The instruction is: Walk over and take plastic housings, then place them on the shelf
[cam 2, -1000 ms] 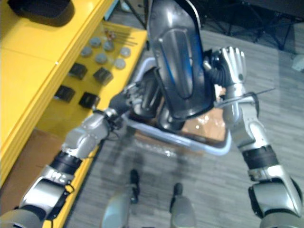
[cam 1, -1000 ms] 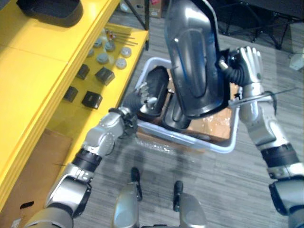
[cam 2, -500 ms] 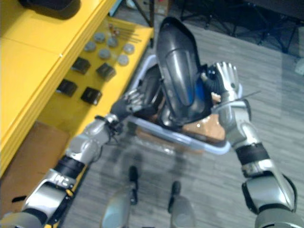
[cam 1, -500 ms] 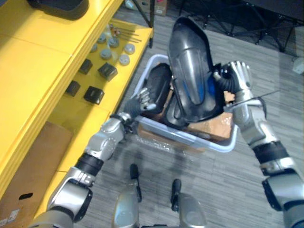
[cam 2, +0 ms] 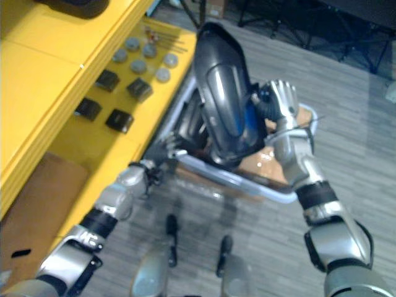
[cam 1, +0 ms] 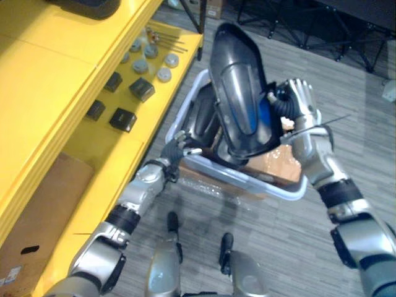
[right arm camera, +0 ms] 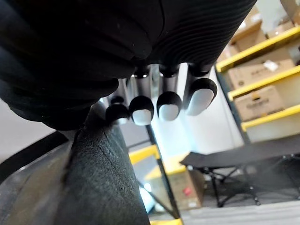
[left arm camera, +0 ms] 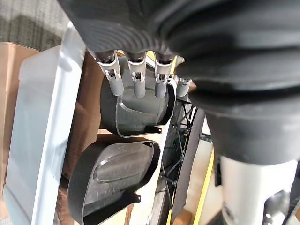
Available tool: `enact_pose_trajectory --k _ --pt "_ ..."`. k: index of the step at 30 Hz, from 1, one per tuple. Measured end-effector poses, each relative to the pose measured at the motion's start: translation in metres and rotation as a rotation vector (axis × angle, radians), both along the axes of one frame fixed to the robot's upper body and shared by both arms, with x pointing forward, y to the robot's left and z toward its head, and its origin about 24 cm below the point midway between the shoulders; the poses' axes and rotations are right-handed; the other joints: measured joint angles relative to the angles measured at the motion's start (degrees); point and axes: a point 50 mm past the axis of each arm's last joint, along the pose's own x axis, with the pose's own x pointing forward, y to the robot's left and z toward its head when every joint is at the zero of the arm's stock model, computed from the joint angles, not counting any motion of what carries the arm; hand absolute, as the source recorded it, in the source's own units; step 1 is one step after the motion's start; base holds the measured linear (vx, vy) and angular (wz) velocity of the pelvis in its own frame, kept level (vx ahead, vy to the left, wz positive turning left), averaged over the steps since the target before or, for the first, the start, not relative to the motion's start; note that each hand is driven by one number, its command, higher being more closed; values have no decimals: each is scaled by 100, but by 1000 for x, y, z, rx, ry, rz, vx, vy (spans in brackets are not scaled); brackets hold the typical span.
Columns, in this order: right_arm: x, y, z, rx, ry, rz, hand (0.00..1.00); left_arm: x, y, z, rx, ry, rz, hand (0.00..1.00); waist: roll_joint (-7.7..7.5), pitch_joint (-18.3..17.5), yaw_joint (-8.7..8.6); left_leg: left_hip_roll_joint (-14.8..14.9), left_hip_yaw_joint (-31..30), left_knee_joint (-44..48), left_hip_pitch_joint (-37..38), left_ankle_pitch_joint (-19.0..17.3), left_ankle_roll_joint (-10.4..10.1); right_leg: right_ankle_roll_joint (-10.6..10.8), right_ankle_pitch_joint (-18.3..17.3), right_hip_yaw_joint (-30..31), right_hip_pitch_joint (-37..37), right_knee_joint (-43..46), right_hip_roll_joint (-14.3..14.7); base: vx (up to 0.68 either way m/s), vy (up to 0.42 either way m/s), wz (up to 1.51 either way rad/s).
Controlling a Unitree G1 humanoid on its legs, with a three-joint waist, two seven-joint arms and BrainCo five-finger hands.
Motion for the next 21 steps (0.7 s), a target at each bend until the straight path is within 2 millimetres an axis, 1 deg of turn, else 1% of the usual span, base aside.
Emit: enact_pose_trajectory --k 1,3,6,10,13,15,17,21 --pt "0 2 -1 -2 -4 4 100 0 1 -1 -5 5 13 0 -38 21 -3 3 -1 -4 1 0 0 -8 -7 -2 -4 13 2 0 0 0" --pt "0 5 -2 3 -2 13 100 1 2 -4 -17 19 33 0 -65 37 -3 4 -5 -18 2 5 -8 -19 -17 -4 -9 23 3 0 0 0" --pt "0 12 -5 13 5 30 100 1 3 -6 -70 37 27 0 -66 38 7 0 -5 -27 2 10 -10 -20 -17 -4 -13 24 0 0 0 0" --pt "1 17 -8 10 13 47 100 -1 -3 -3 -183 47 -60 0 -62 41 10 -6 -4 -30 2 9 -9 -22 -26 -5 -21 33 -7 0 0 0" --pt "1 17 -8 10 13 47 100 -2 -9 -1 -208 33 -97 0 -53 46 6 -13 -4 -33 1 6 -8 -22 -35 -5 -26 35 -16 0 0 0" --pt "1 18 -8 9 12 48 100 -3 -14 6 -225 1 -130 0 -33 105 -1 -17 -4 -25 0 4 -5 -24 -36 -3 -27 36 -21 0 0 0" --pt "0 19 -8 3 11 59 100 -4 -19 18 -273 -43 -162 0 -17 231 -15 -16 -7 -10 -4 4 -5 -21 -34 4 -36 48 -22 0 0 0" --pt "0 23 -11 -30 20 82 100 -5 -23 24 -323 -51 -203 0 -1 300 -55 -17 -12 46 -86 -4 5 -15 -29 9 -103 64 -27 0 0 0"
